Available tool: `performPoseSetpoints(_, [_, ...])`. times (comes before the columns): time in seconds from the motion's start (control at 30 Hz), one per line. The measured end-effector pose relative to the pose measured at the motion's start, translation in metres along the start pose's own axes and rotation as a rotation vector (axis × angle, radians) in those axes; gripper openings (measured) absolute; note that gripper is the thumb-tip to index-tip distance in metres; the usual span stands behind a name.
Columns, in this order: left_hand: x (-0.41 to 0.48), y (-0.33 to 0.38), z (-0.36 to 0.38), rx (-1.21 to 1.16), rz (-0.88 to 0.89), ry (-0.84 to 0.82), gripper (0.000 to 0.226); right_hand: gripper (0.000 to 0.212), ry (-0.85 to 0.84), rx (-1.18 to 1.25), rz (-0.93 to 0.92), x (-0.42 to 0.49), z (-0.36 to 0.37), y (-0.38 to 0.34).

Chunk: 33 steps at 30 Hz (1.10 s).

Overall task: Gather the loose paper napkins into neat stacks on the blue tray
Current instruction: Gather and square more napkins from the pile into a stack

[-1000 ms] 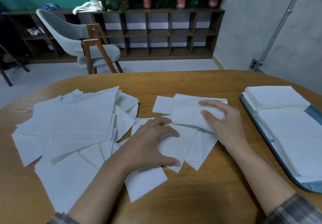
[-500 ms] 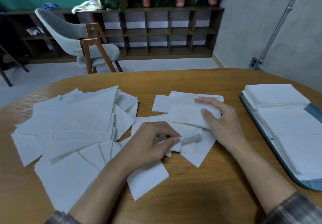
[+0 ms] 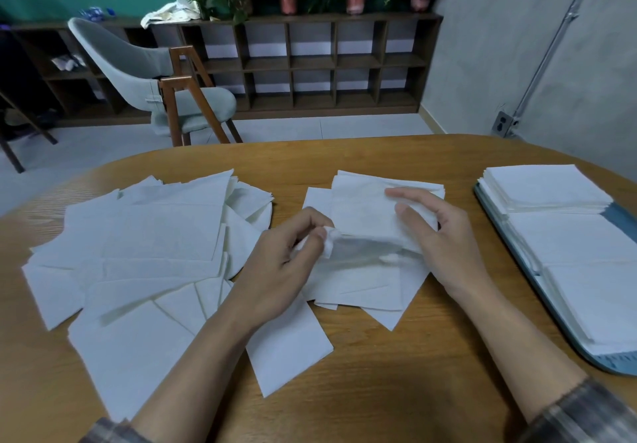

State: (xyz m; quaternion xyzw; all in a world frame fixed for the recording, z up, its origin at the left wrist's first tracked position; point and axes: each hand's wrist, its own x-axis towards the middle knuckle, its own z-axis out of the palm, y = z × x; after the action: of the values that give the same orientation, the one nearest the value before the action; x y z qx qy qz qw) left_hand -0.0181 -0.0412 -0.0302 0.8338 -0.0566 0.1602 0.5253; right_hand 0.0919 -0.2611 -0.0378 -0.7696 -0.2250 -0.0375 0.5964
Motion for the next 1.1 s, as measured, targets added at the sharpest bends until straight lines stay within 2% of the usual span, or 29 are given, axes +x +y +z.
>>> performPoseSetpoints(0.07, [0.003, 0.001, -0.001, -0.072, -0.001, 0.058, 0.024, 0.025, -0.028, 0.039, -0.02, -0.001, -0.001, -0.005])
performPoseSetpoints(0.23, [0.005, 0.002, 0.0, -0.197, -0.105, 0.15, 0.024, 0.077, -0.254, 0.287, 0.069, -0.008, 0.007, -0.005])
performPoseSetpoints(0.27, [0.005, 0.003, 0.002, -0.205, -0.134, 0.15, 0.024, 0.072, -0.252, 0.287, 0.077, -0.01, 0.01, -0.006])
performPoseSetpoints(0.37, [0.004, 0.006, 0.007, -0.206, -0.197, 0.158, 0.026, 0.018, -0.148, 0.259, 0.092, -0.013, 0.018, -0.013])
performPoseSetpoints(0.43, [0.004, 0.008, 0.007, -0.177, -0.193, 0.186, 0.025, 0.011, -0.11, 0.255, 0.123, -0.014, 0.017, -0.014])
performPoseSetpoints(0.57, [0.006, 0.002, 0.005, -0.161, -0.208, 0.237, 0.026, 0.015, -0.123, 0.263, 0.156, -0.013, 0.016, -0.017])
performPoseSetpoints(0.77, [0.007, -0.004, 0.013, -0.191, -0.238, 0.28, 0.027, 0.034, -0.158, 0.288, 0.115, -0.014, 0.019, -0.018])
performPoseSetpoints(0.9, [0.007, -0.006, 0.013, -0.218, -0.261, 0.269, 0.032, 0.035, -0.17, 0.272, 0.089, -0.015, 0.019, -0.017])
performPoseSetpoints(1.03, [0.006, -0.004, 0.011, -0.167, -0.265, 0.274, 0.042, 0.059, -0.16, 0.317, 0.052, -0.013, 0.018, -0.015])
performPoseSetpoints(1.1, [0.007, 0.001, 0.008, -0.278, -0.329, 0.251, 0.05, 0.069, -0.179, 0.453, 0.078, -0.012, 0.016, -0.016])
